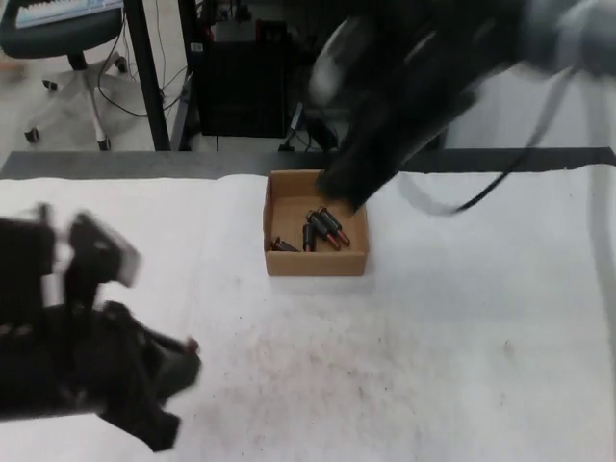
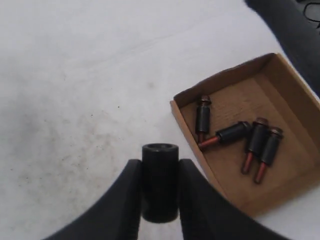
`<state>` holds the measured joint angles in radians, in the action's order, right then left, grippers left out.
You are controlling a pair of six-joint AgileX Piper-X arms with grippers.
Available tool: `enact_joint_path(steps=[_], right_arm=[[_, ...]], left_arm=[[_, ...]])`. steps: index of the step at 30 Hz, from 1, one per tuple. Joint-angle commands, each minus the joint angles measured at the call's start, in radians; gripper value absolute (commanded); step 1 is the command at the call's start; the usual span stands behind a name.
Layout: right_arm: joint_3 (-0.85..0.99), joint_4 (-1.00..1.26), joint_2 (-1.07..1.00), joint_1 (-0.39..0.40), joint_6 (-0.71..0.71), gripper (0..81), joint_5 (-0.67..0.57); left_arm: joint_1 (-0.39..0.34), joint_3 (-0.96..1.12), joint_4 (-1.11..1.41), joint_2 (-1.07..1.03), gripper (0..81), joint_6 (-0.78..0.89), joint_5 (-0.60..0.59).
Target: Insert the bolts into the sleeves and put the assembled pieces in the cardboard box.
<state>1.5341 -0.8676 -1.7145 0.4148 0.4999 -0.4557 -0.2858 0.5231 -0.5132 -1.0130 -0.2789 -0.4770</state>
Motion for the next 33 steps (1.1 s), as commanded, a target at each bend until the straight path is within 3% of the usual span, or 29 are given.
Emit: enact_joint_path(steps=[1, 6, 15, 19, 23, 33], right_arm=[[0.006, -0.086, 0.094, -0.072, -0.018, 0.8, -0.098], [0.006, -0.158, 0.207, -0.132, -0.005, 0.8, -0.112], [0.006, -0.251, 0.27, -0.136, -0.005, 0.8, -0.127], [-0.013, -0.258, 0.273, -0.136, -0.005, 0.8, -0.127], [-0.024, -0.258, 0.27, -0.136, 0.016, 0.8, -0.127], [-0.062, -0.263, 0.27, -0.136, 0.021, 0.8, -0.127]], left_arm=[[-0.063, 0.077, -0.05, -0.121, 0.0, -0.029, 0.039], [-0.138, 0.308, -0.126, -0.41, 0.0, -0.037, 0.083], [-0.214, 0.763, -0.418, -0.794, 0.0, -0.228, 0.282], [-0.219, 0.817, -0.413, -0.86, 0.0, -0.307, 0.288], [-0.219, 0.818, -0.418, -0.889, 0.0, -0.395, 0.371], [-0.219, 0.818, -0.386, -0.907, 0.1, -0.43, 0.39]])
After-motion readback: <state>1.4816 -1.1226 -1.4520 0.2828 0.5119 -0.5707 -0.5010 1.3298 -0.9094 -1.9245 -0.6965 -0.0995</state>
